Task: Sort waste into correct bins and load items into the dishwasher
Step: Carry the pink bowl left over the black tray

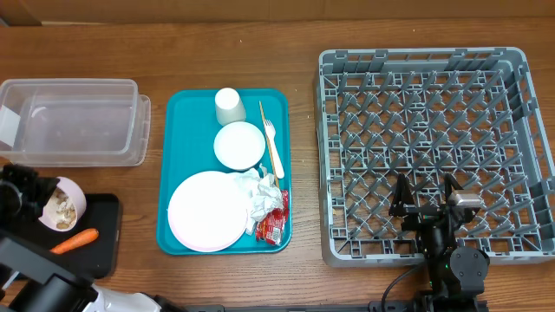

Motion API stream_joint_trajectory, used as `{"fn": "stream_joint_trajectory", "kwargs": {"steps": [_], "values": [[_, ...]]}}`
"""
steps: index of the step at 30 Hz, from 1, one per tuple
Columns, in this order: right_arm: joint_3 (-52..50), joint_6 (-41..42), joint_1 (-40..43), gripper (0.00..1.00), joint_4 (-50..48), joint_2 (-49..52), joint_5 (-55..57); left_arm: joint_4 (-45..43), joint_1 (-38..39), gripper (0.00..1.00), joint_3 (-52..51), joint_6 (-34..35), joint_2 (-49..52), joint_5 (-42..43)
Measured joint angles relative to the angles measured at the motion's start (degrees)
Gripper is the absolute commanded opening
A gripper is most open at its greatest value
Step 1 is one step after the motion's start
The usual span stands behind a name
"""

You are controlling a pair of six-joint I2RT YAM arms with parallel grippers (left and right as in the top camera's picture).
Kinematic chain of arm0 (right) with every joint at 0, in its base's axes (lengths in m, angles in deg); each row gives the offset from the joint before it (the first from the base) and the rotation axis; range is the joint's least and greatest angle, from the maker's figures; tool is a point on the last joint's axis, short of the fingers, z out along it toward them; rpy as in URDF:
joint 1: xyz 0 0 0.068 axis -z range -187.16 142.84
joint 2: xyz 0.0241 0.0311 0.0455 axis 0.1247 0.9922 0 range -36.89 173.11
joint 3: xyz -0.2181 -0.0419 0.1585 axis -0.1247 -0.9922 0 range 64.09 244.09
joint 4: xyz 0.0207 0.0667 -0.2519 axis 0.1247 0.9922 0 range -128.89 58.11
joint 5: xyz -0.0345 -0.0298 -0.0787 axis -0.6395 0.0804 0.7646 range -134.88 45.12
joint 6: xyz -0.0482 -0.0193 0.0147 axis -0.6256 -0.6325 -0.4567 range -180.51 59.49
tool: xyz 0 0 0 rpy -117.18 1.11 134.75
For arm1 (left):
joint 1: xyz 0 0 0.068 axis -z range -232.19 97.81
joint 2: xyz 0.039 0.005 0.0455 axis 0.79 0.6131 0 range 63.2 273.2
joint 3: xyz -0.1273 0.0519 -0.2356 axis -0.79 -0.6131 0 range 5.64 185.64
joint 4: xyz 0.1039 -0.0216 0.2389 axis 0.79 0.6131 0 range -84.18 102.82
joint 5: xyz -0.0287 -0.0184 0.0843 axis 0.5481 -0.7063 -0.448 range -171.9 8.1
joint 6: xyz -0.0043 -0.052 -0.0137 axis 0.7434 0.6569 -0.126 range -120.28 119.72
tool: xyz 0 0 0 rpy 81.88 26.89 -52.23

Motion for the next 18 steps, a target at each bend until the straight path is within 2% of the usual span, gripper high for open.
{"fn": "stream_joint_trajectory", "kwargs": {"steps": [6, 13, 18], "values": [[0.00, -0.02, -0.02, 1.00, 0.02, 0.00, 0.00, -1.92, -7.43, 0.04, -3.10, -1.66, 0.00, 8.48], [0.00, -0.02, 0.00, 1.00, 0.04, 0.00, -0.02, -1.88, -7.63, 0.05, -3.13, -4.00, 0.00, 19.26], [0.00, 0.02, 0.00, 1.00, 0.02, 0.00, -0.02, 1.57, -8.11, 0.04, -3.13, -4.24, 0.00, 21.62]]}}
